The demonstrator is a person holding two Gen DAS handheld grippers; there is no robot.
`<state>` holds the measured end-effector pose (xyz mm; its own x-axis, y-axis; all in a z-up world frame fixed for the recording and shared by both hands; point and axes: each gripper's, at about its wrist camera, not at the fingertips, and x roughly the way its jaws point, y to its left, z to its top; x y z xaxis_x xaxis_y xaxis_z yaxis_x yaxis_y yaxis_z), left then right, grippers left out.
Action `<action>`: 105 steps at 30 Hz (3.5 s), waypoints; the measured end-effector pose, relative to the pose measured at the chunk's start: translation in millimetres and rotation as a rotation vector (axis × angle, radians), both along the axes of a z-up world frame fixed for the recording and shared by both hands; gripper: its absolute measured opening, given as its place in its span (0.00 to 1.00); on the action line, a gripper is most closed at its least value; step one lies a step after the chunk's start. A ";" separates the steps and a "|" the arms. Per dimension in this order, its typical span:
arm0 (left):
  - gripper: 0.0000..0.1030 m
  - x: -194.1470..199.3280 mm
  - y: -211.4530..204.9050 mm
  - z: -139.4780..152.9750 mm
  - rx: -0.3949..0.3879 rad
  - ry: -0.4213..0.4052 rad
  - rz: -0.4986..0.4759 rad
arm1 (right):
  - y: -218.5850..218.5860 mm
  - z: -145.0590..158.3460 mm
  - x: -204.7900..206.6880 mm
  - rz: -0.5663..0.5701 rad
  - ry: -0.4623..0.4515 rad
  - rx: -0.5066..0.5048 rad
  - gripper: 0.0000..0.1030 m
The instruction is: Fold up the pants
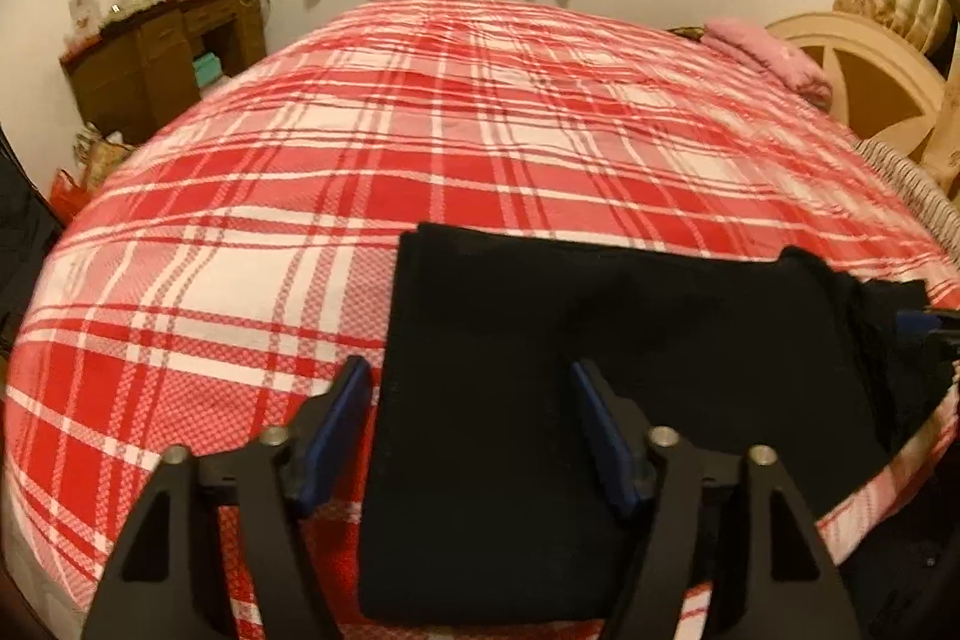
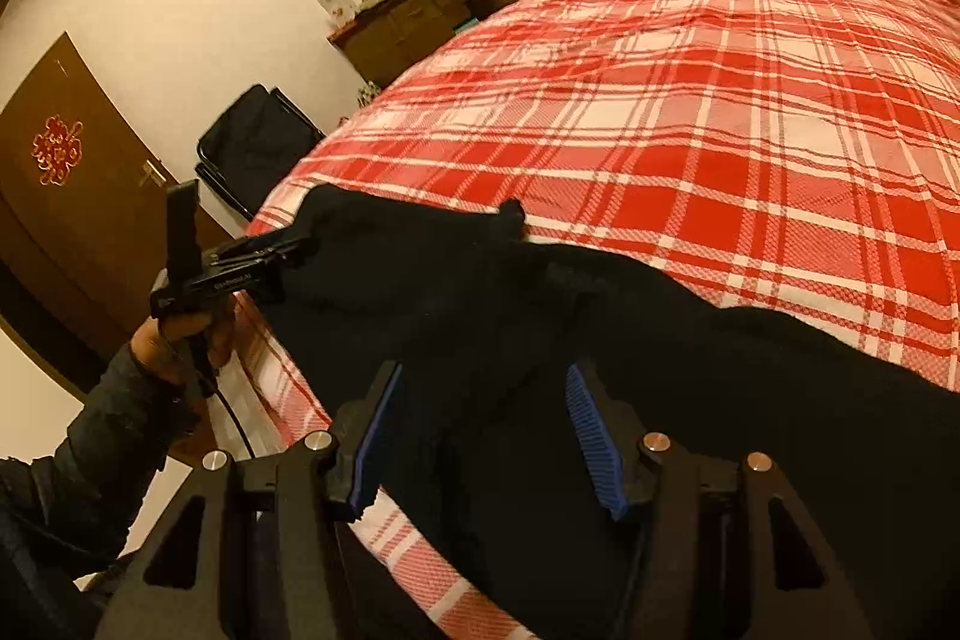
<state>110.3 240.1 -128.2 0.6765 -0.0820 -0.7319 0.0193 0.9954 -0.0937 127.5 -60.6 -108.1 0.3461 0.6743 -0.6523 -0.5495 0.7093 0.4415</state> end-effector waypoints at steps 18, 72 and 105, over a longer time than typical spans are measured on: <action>0.22 -35.4 -34.0 66.8 -0.176 -0.141 -0.112 | -18.5 7.3 -4.7 -0.073 -0.035 0.033 0.56; 0.50 -40.8 -99.0 5.8 -0.150 -0.063 -0.221 | 69.3 -65.0 -35.6 0.077 0.407 0.145 0.56; 0.62 -20.0 -188.4 41.5 -0.142 -0.105 -0.407 | -107.7 75.9 -44.4 0.036 -0.003 -0.212 0.14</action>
